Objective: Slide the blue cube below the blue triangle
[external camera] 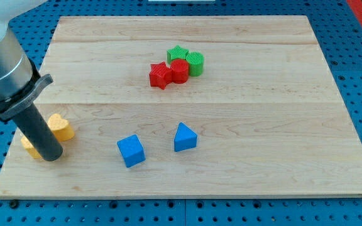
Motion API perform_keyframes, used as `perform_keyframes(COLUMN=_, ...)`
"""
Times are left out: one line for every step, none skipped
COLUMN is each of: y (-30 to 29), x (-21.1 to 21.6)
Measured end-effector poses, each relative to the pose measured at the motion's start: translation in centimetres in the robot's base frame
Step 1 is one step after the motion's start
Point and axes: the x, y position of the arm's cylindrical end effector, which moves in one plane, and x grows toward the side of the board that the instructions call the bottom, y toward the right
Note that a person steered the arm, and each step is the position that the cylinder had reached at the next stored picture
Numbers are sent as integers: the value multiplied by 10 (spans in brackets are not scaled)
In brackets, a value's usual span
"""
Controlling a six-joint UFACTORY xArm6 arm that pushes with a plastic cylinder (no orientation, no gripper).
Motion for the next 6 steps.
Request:
perform_keyframes(y=19, x=2)
perform_keyframes(y=66, x=5)
perform_keyframes(y=117, x=5)
perform_keyframes(y=170, x=4)
perform_keyframes(y=219, x=-4)
perform_keyframes(y=261, x=-17)
